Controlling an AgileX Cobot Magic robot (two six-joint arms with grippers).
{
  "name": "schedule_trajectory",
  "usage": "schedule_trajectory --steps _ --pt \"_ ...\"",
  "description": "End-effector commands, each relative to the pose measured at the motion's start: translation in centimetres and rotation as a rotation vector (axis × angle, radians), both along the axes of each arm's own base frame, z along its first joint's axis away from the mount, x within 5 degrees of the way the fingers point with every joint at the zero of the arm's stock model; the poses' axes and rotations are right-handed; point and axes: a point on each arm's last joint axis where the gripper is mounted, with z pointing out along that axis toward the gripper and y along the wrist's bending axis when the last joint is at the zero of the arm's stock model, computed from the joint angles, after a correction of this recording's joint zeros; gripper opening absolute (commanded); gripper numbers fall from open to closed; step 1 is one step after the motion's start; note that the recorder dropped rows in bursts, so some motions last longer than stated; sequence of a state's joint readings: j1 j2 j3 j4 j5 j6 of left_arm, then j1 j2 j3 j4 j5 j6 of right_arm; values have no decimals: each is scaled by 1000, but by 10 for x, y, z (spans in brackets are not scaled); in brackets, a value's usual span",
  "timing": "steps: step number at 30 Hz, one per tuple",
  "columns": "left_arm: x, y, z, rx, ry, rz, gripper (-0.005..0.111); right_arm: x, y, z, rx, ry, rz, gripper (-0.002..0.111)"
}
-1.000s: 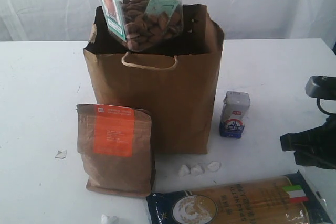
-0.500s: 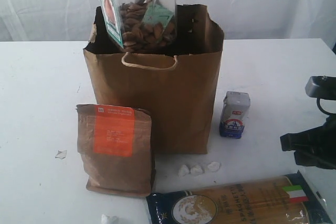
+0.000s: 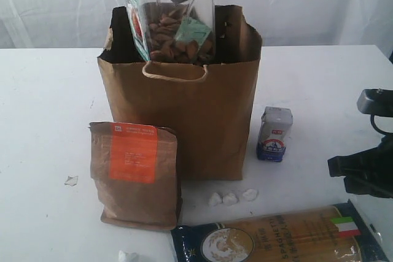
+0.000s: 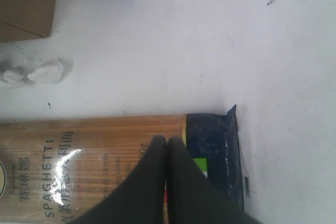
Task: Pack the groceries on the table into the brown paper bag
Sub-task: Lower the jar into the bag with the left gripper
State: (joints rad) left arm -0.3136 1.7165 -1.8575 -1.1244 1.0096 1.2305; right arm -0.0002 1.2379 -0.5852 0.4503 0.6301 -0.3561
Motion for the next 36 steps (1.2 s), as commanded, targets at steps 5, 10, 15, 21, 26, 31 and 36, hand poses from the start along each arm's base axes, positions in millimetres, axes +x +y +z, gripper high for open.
schedule_trajectory --steps 5,10,15,21,26,31,36 --pt "2 -1 -8 -90 -7 7 0 -3 -1 0 7 12 -4 0" --pt "3 0 -14 -24 -30 18 0 -4 -1 0 10 23 0 0" --pt "4 2 -21 61 -39 22 0 -4 -1 0 11 25 1 0" --pt "7 4 -28 124 -24 44 0 -4 0 -1 12 32 4 0" --pt "10 3 -32 126 -12 42 0 -5 0 -1 15 35 4 0" --pt "16 1 -47 175 24 8 3 -6 0 -1 18 47 9 0" --pt "24 -1 -59 182 77 6 25 -6 1 -1 20 54 12 0"
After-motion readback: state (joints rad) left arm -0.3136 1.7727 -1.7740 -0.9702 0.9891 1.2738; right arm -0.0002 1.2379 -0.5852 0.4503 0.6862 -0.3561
